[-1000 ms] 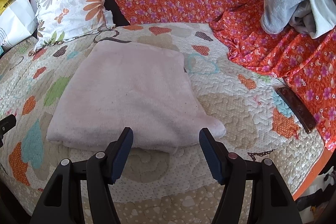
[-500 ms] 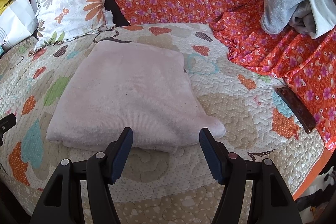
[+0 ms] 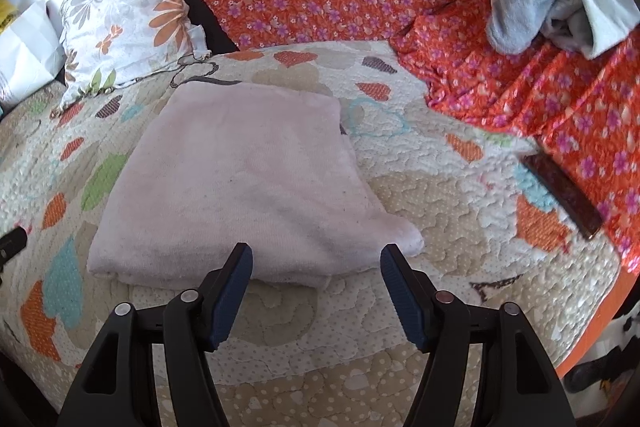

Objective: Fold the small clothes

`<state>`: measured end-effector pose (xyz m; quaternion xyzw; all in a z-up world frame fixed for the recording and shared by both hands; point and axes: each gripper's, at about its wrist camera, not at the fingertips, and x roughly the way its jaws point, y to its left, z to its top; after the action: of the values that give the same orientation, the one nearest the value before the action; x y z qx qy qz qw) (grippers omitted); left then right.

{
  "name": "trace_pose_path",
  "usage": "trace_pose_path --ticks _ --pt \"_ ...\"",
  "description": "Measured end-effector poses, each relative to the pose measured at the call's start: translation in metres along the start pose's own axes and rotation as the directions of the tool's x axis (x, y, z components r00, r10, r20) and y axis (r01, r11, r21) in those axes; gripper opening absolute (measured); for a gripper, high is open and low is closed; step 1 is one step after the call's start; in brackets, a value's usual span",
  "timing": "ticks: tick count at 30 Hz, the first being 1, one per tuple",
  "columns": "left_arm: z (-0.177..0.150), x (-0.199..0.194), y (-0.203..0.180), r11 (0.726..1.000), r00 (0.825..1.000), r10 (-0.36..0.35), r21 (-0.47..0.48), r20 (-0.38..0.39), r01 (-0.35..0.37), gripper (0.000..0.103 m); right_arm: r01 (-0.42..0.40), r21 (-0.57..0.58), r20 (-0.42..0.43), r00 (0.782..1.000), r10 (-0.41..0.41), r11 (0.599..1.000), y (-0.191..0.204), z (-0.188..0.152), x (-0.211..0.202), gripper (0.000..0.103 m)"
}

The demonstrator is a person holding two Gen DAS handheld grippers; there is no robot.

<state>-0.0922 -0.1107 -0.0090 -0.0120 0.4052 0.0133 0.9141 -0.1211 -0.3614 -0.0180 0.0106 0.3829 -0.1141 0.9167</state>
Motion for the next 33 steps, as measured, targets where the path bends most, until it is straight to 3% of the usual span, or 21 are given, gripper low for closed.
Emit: trace_pose_path --ticks 6,10,22,33 --pt "0.006 0.010 -0.008 0.999 0.999 0.033 0.008 -0.012 -0.033 0.103 0.008 0.022 -0.023 1.000 -0.008 1.000 -0.006 0.004 0.011 0.073" --pt "0.004 0.002 -0.010 0.999 0.999 0.032 0.029 0.016 -0.033 0.103 0.008 0.081 -0.013 1.000 -0.007 0.997 -0.014 0.005 0.004 0.073" --pt "0.005 -0.017 -0.011 0.996 0.990 0.068 0.055 0.120 -0.075 0.103 0.056 0.037 -0.007 0.998 -0.056 0.998 -0.009 0.000 0.002 0.074" --pt "0.004 -0.012 -0.012 0.995 0.992 0.074 0.060 0.100 -0.081 0.103 0.057 0.024 -0.007 0.998 -0.057 0.998 -0.004 -0.001 0.002 0.074"
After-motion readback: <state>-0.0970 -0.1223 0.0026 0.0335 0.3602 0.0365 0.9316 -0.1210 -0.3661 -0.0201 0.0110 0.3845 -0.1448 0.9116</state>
